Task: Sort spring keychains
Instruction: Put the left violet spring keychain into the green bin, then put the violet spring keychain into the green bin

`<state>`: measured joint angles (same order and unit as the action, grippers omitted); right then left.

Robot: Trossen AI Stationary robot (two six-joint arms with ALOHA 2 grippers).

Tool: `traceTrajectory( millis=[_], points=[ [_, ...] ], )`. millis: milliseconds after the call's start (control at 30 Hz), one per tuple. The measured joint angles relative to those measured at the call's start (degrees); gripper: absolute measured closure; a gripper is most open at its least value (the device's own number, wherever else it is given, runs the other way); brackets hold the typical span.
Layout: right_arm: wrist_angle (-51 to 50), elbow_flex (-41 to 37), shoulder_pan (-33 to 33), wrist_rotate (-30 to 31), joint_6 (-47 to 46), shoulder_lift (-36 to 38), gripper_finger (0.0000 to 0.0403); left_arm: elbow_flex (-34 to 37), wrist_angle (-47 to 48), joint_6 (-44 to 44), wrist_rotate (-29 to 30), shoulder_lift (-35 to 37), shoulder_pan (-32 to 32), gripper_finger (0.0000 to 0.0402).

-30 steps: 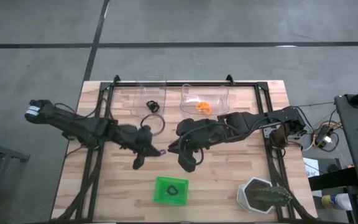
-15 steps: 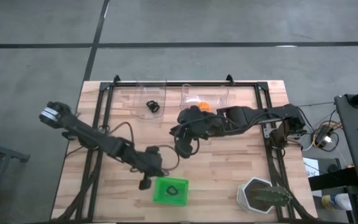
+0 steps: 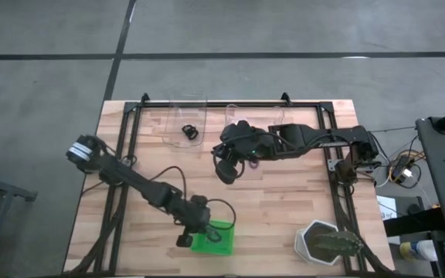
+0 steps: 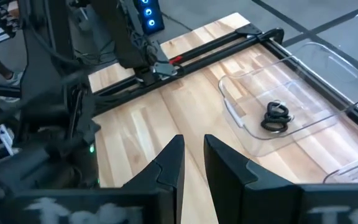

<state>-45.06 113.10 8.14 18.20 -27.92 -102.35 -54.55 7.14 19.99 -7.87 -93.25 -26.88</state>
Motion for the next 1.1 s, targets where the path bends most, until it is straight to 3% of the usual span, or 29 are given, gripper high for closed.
traceTrajectory(
  millis=[133,333,633,767,1100],
  points=[
    [0.0,0.0,-0.3,0.0,0.1,0.0,0.0346,0.0,0.0,1.1,-2.9,-2.6,0.2,0.0374],
    [-0.1,0.0,-0.3,0.0,-0.3,0.0,0.0346,0.0,-1.9,4.8,-1.1,-3.0,0.3,0.0346],
    [-2.6,-0.1,-0.3,-0.1,-2.0,0.0,0.0346,-2.1,-1.4,6.9,-1.0,-1.0,1.0,0.0268],
    [-8.3,-0.2,-0.3,0.0,-4.1,0.0,0.0346,-3.8,1.7,8.1,0.2,2.6,2.0,0.0258],
    [-14.7,-6.1,-1.3,1.3,-8.1,0.0,0.0346,-4.0,6.8,6.1,11.1,17.9,4.3,0.0257]
  ],
)
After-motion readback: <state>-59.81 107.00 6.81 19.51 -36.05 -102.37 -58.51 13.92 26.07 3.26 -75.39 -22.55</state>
